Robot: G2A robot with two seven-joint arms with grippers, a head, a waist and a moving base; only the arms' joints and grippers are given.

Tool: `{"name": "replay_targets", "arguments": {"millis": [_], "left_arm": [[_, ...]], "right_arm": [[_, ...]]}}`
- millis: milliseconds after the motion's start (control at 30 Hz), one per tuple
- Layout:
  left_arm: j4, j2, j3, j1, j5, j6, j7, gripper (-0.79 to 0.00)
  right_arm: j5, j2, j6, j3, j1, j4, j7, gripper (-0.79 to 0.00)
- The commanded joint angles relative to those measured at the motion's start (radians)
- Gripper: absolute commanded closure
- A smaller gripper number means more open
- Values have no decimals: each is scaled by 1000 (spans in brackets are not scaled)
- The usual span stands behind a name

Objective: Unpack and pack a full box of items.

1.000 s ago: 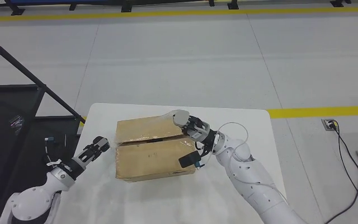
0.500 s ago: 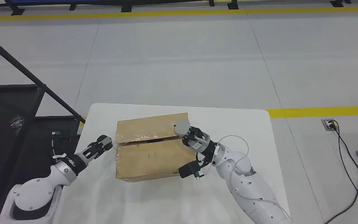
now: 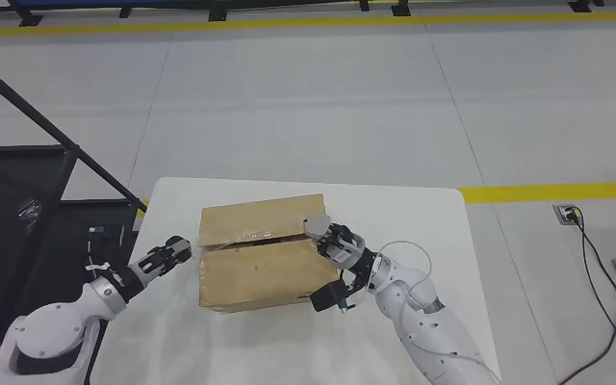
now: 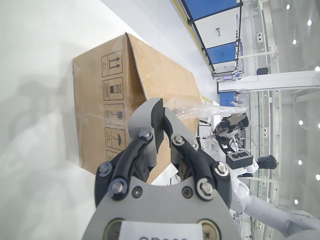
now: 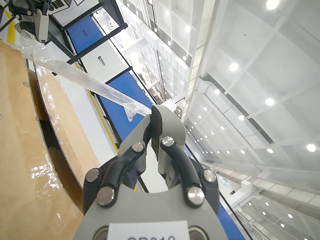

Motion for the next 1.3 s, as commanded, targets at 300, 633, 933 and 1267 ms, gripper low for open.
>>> {"name": "replay_targets", "arguments": {"millis": [300, 633, 933, 1267], "left_arm": [[39, 6, 32, -58, 26, 37, -25, -123], [59, 10, 38, -68, 19, 39, -27, -539], [53, 12, 24, -52, -12, 5, 2, -548], [7, 6, -13, 1, -115, -107, 108, -573]], "right_arm": [[6, 7, -20, 5, -48, -30, 29, 0], [6, 13, -27, 10, -77, -65, 51, 0], [28, 16, -21, 19, -108, -104, 89, 0], [70, 15, -69, 15, -141, -141, 164, 0]]}}
